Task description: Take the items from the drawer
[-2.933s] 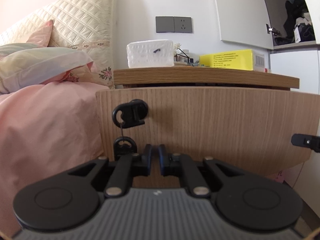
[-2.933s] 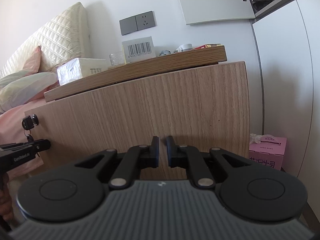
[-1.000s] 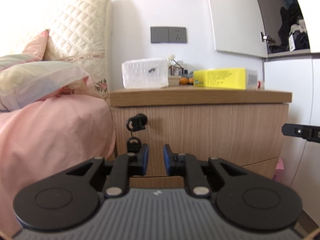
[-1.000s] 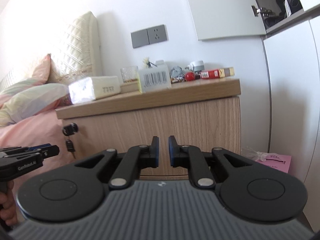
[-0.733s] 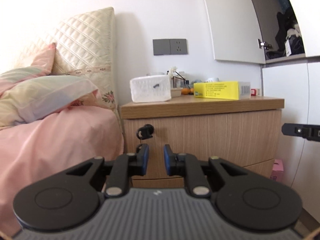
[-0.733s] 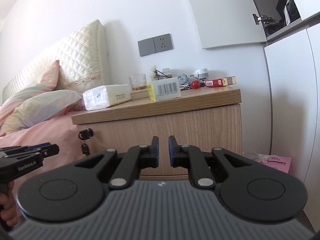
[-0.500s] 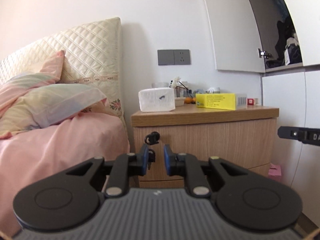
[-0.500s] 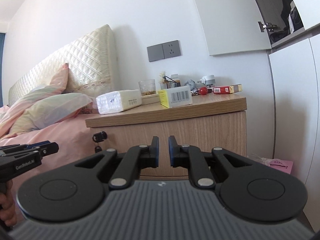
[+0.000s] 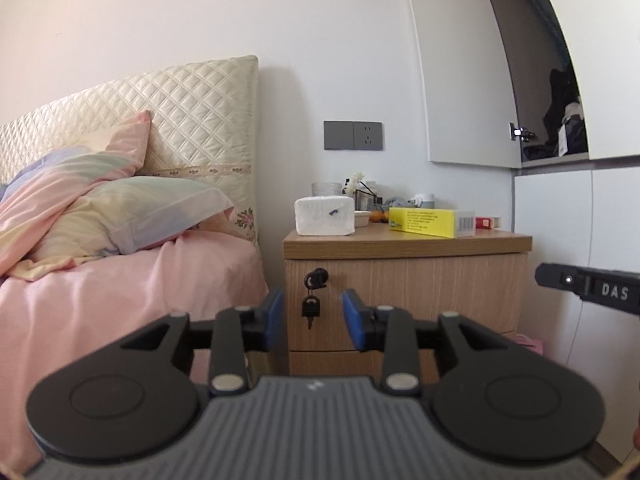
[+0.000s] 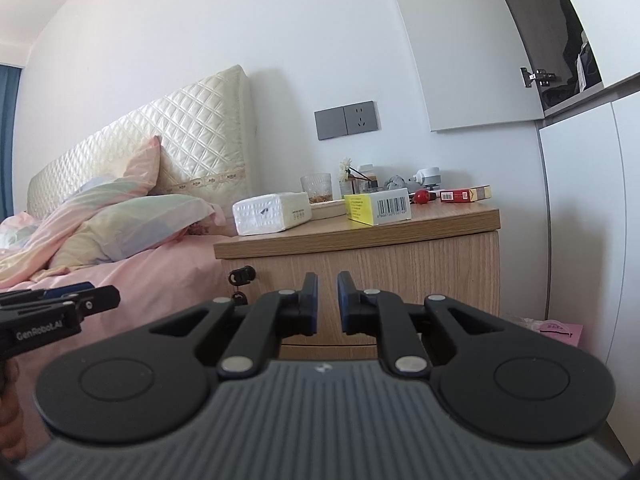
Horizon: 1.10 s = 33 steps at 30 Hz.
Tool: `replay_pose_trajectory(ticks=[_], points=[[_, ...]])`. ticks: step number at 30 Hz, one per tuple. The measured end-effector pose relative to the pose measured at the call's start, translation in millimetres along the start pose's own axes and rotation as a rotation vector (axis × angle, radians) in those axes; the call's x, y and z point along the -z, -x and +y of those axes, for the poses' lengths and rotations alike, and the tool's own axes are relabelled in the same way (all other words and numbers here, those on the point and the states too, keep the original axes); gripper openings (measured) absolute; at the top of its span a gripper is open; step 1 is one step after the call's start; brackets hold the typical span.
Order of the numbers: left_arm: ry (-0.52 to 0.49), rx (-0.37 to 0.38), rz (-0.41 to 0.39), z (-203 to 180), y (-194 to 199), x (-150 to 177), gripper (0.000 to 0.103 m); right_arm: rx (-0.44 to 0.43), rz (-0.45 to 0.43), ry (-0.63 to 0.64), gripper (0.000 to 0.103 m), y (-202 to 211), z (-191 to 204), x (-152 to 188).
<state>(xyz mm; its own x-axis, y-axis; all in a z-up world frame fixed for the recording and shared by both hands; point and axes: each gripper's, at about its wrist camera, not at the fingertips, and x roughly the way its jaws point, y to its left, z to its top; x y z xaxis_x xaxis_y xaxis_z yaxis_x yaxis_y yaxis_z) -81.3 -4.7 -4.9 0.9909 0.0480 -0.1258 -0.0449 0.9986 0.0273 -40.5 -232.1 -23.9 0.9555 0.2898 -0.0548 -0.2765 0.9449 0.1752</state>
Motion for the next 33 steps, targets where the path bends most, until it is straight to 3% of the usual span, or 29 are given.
replay_pose_trajectory(ticks=[15, 21, 33], points=[[-0.001, 0.032, -0.021, 20, 17, 13, 0.091, 0.087, -0.018, 0.001, 0.014, 22, 26, 19], [-0.003, 0.048, -0.009, 20, 18, 15, 0.101, 0.076, 0.012, 0.023, 0.014, 24, 31, 21], [0.014, 0.021, -0.008, 24, 16, 20, 0.102, 0.081, 0.016, 0.008, 0.015, 24, 28, 24]])
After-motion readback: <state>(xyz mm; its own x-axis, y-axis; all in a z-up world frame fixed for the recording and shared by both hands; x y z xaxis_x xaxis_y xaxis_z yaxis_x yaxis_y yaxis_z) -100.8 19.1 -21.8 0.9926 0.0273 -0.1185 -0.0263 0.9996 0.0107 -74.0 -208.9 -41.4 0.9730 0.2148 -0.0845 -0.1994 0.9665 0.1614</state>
